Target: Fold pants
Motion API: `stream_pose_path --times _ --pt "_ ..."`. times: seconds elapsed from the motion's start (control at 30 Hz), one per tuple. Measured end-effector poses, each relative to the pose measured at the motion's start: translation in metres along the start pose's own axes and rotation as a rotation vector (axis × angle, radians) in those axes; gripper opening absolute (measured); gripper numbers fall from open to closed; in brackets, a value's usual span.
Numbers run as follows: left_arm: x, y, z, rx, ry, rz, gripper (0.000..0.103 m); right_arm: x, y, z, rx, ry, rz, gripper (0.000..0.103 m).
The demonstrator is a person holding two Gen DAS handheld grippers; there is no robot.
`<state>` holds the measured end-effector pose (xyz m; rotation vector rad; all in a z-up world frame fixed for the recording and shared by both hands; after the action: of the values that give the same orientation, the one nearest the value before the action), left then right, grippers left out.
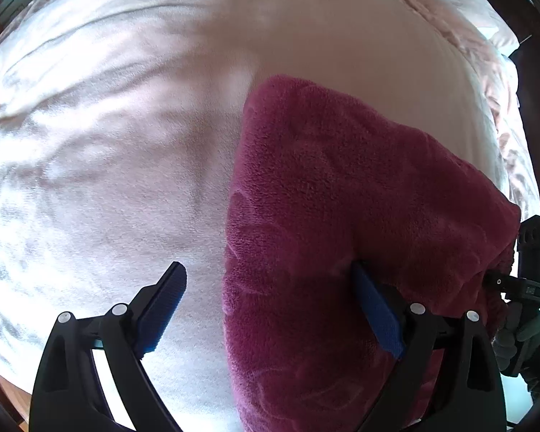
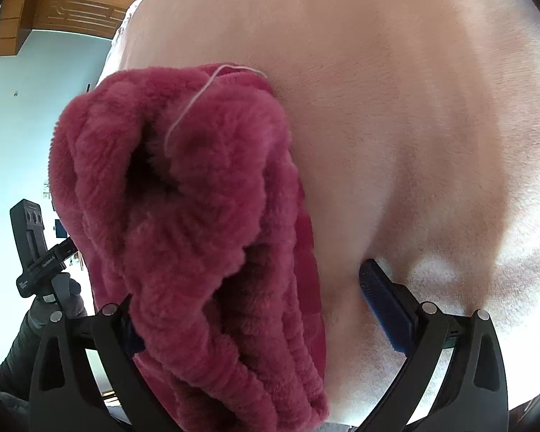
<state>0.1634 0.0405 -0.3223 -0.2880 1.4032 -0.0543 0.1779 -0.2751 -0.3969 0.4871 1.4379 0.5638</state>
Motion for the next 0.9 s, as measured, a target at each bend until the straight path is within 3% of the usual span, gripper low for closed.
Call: stream_pose_path --times 0.3,0.4,0.47,0.53,0.9 --pt "0.01 0.001 0.001 0.016 0.038 -0.051 0.092 0.001 -0.002 -0.001 0.008 0.002 -0.023 0.099" --pt "0.013 0.0 0.003 0.027 0.054 -0.072 0.092 0.0 0.004 -0.004 0.022 -0.004 -0.017 0.087" --pt "0.015 -0.001 0.005 0.035 0.064 -0.086 0.092 0.0 0.01 -0.005 0.041 -0.009 -0.001 0.073" --pt "0.017 -0.001 0.006 0.043 0.075 -0.099 0.092 0.0 0.017 -0.007 0.049 -0.013 -0.012 0.069" --pt "0.024 -0.012 0.015 0.131 0.136 -0.157 0.092 -0.006 0.027 -0.014 0.094 -0.048 -0.111 0.066"
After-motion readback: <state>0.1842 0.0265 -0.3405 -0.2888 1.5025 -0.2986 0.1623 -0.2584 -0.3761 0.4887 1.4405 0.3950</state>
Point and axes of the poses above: each gripper's, at about its wrist camera, not at the fingertips, and x roughly the way its jaws point, y to its left, z to its top, the point moved 9 cm from there along x, roughly the way its jaws point, and after that the axes turned 11 degrees about -x, right-handed, at the moved point
